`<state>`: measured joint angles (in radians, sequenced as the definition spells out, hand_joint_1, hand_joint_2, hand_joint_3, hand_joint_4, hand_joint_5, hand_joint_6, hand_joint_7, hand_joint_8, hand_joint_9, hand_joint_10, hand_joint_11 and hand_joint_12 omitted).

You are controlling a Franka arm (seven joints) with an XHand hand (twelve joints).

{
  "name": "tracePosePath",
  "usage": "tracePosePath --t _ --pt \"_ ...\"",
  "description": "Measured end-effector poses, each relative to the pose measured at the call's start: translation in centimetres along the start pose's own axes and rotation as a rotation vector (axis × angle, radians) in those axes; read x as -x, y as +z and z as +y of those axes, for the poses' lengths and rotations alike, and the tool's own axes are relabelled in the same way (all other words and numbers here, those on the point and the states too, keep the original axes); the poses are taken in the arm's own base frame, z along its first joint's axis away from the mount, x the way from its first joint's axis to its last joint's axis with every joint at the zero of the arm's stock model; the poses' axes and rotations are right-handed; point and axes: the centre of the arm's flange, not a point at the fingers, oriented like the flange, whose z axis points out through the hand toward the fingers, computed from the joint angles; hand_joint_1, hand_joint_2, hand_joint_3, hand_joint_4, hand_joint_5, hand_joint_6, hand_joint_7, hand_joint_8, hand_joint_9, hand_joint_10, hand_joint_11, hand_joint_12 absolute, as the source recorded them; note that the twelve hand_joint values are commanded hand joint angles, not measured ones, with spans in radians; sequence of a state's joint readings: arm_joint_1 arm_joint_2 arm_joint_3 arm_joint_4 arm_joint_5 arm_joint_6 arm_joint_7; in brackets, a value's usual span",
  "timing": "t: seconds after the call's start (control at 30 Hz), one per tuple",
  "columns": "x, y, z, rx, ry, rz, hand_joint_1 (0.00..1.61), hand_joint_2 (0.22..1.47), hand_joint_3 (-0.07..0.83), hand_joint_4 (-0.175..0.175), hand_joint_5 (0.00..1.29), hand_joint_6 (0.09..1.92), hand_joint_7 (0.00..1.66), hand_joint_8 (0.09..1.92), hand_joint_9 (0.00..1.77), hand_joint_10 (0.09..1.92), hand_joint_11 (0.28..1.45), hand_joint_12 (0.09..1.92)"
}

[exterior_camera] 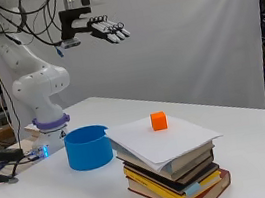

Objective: Teleoperate dual arm-hand system to pick and place objects

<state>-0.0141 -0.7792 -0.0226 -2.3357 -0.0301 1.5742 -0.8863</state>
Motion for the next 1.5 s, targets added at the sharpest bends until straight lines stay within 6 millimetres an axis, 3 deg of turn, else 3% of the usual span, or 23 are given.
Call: tracePosePath --t 0.13,0.37,0.5,0.7,0.8,1.1,1.23,1.27,1.3,1.33,1.37,1.4,1.47,1.5 --pt "2.3 -1.8 2.9 0.027 0.095 0.012 0.19 1.09 0.017 0.052 0.28 0.09 0.32 0.09 0.42 0.09 0.42 0.09" --pt "0.1 2.2 7.1 0.085 0.163 0.048 0.22 1.09 -0.003 0.075 0.31 0.09 0.39 0.09 0.51 0.09 0.48 0.09" --pt "-0.7 3.0 8.5 0.15 0.193 0.106 0.24 1.08 -0.003 0.094 0.37 0.09 0.42 0.09 0.55 0.09 0.52 0.09" --pt "-2.3 8.4 11.5 0.122 0.157 0.133 0.28 1.07 -0.004 0.095 0.37 0.09 0.41 0.09 0.54 0.09 0.53 0.09" --pt "-3.6 9.7 12.9 0.151 0.171 0.15 0.26 1.06 -0.006 0.096 0.35 0.09 0.42 0.09 0.53 0.09 0.52 0.09" --pt "-7.0 17.2 16.7 0.056 0.232 0.071 0.26 1.02 -0.011 0.103 0.37 0.09 0.47 0.09 0.55 0.09 0.53 0.09" --pt "-7.3 19.4 18.1 0.041 0.242 0.073 0.31 1.04 -0.005 0.093 0.42 0.09 0.53 0.09 0.62 0.09 0.57 0.09" --pt "-7.1 19.6 18.4 0.041 0.242 0.075 0.62 1.11 0.001 0.046 0.52 0.48 0.66 0.48 0.83 0.13 0.69 0.09" --pt "-7.0 19.8 18.6 0.035 0.24 0.077 0.77 1.18 0.001 0.086 0.6 0.88 0.68 1.06 0.92 0.73 0.77 0.57" --pt "-6.7 19.9 18.7 0.024 0.236 0.082 0.78 1.18 -0.005 0.079 0.54 0.8 0.64 1.05 0.88 1.01 0.69 0.87" --pt "-6.4 20.1 18.7 0.012 0.222 0.091 0.72 1.16 -0.007 0.061 0.49 0.54 0.62 0.75 0.81 0.85 0.63 0.74" --pt "-6.1 20.2 18.7 -0.002 0.195 0.1 0.89 1.16 0.0 0.004 0.62 0.67 0.72 0.92 0.88 1.01 0.65 0.88" --pt "-5.9 20.3 18.8 -0.023 0.118 0.105 0.92 1.2 0.009 0.108 0.72 1.13 1.03 1.6 1.26 1.62 0.9 1.5" --pt "-5.7 20.3 18.9 -0.028 0.084 0.106 0.88 1.21 0.006 0.1 0.67 0.91 1.03 1.77 1.29 1.77 0.92 1.67"
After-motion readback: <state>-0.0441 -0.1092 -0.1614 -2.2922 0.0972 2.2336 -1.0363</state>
